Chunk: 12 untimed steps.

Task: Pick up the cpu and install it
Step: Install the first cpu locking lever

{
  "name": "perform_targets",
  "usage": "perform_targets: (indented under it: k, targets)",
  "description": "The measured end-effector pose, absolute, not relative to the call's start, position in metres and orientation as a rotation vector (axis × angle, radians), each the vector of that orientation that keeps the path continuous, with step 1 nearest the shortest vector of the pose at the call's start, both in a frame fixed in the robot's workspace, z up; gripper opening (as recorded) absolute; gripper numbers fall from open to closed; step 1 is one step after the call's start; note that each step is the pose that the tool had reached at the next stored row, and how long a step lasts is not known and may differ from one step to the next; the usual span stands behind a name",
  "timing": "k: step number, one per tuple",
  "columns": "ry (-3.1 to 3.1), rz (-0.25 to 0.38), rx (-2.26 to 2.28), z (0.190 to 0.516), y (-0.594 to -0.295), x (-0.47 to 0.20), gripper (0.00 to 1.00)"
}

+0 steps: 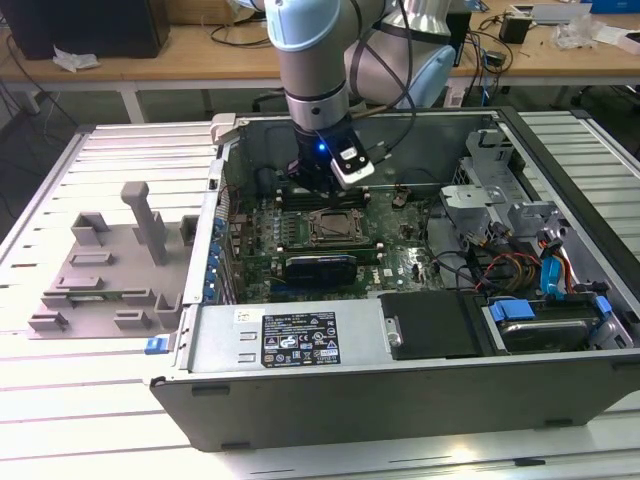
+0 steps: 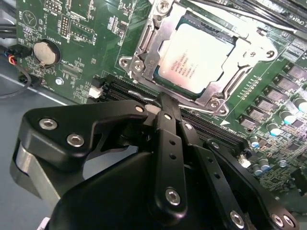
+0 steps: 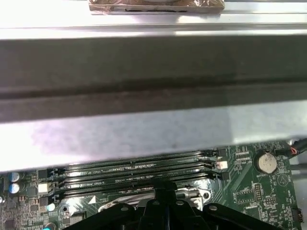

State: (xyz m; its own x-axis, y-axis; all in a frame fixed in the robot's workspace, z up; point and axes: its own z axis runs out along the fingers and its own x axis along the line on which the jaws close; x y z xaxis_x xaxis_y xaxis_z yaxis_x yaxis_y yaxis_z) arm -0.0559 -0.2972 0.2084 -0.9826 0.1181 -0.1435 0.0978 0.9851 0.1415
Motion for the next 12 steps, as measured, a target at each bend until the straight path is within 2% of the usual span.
perform_targets:
  k: [12]
  targets:
    - [2.961,0.189,0.311,0.2073,-0.294,-0.0589,0.11]
